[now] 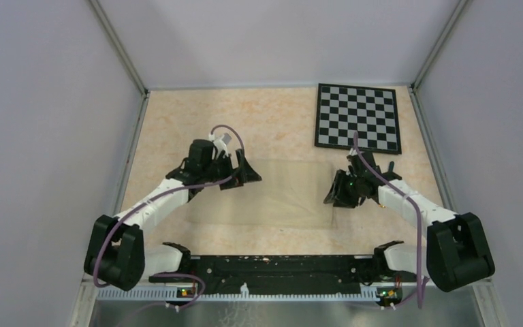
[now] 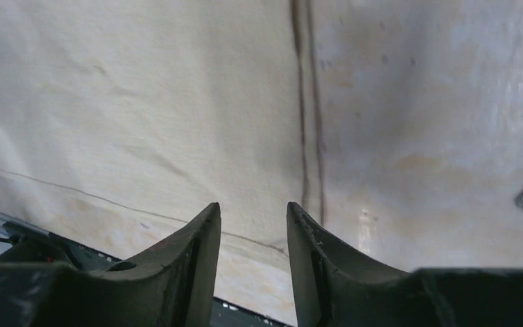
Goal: Fold the napkin into a case and place the utensils inside
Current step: Smooth out the rectangle-folded napkin at the center of the board.
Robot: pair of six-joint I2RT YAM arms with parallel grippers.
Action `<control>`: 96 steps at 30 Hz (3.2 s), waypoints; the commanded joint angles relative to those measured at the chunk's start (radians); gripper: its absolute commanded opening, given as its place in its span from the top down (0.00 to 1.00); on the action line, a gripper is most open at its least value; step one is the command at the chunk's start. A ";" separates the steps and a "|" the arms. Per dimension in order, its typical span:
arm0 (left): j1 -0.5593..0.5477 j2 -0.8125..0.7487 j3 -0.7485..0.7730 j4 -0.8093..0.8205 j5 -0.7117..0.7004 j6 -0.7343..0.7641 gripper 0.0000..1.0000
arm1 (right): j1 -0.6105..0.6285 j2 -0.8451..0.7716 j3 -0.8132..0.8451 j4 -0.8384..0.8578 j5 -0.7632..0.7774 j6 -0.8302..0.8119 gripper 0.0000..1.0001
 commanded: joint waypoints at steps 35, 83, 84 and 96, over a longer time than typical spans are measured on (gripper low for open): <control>-0.280 -0.146 -0.113 0.004 -0.087 -0.127 0.01 | 0.080 -0.114 -0.155 -0.028 0.073 0.178 0.78; -0.457 -0.094 -0.246 0.133 -0.141 -0.202 0.12 | 0.085 -0.347 -0.271 -0.271 0.068 0.388 1.00; -0.457 -0.094 -0.240 0.127 -0.141 -0.197 0.12 | 0.085 -0.335 -0.264 -0.272 0.082 0.374 1.00; -0.455 -0.099 -0.214 0.097 -0.203 -0.206 0.10 | 0.087 -0.150 -0.246 -0.068 0.156 0.203 0.98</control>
